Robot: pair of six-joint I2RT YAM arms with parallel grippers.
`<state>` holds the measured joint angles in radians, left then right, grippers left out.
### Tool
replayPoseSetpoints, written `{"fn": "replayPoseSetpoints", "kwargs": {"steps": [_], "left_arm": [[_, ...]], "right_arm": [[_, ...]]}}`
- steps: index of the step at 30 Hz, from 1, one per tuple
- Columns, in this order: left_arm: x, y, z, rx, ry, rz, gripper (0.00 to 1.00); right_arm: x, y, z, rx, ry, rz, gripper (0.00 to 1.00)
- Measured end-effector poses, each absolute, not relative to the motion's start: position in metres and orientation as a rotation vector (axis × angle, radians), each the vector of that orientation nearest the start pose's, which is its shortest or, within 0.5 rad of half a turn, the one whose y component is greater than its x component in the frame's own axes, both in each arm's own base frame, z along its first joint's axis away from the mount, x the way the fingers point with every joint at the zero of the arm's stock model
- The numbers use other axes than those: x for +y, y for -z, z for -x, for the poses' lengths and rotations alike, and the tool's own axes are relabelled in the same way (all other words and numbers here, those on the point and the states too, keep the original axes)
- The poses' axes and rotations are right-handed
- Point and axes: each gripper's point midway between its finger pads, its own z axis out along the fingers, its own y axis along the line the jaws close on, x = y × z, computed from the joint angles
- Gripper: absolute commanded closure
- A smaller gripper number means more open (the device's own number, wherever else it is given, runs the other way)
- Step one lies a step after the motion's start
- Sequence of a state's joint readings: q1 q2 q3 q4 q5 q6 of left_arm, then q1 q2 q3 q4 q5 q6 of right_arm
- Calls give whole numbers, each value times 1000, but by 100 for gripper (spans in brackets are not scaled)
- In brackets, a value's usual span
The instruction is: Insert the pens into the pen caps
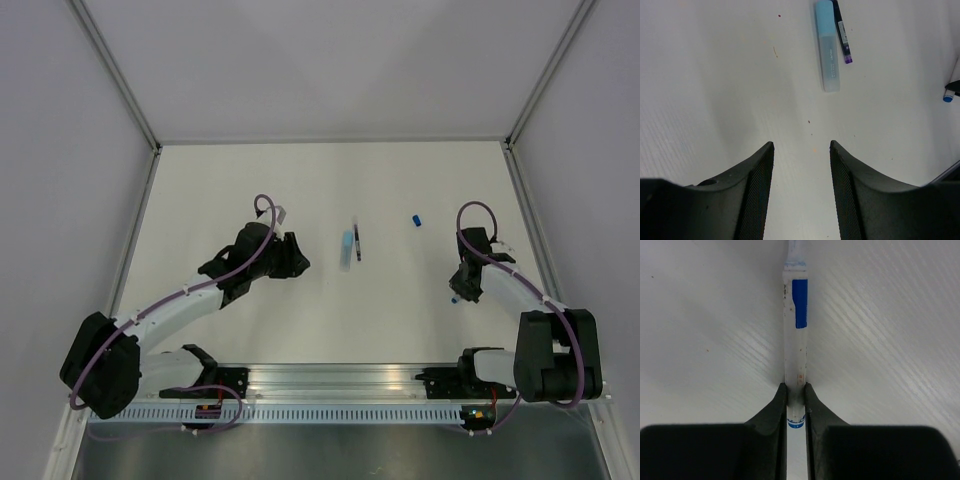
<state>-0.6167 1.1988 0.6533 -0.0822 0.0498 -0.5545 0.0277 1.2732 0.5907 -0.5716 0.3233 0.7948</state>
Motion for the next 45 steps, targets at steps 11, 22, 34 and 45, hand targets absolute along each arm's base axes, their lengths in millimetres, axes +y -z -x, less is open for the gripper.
{"fn": "replayPoseSetpoints", "kwargs": {"steps": [11, 22, 34, 45], "left_arm": [[-231, -116, -256, 2260, 785, -135, 46], [-249, -153, -243, 2116, 1261, -172, 45], [-279, -246, -224, 1768, 1542, -387, 43], [-311, -247, -224, 1741, 1620, -457, 44]], "right_arm": [[2, -29, -234, 2514, 18, -905, 100], [121, -167, -250, 2056, -675, -283, 100], [219, -213, -210, 1868, -1143, 38, 100], [270, -209, -194, 1864, -1255, 182, 100]]}}
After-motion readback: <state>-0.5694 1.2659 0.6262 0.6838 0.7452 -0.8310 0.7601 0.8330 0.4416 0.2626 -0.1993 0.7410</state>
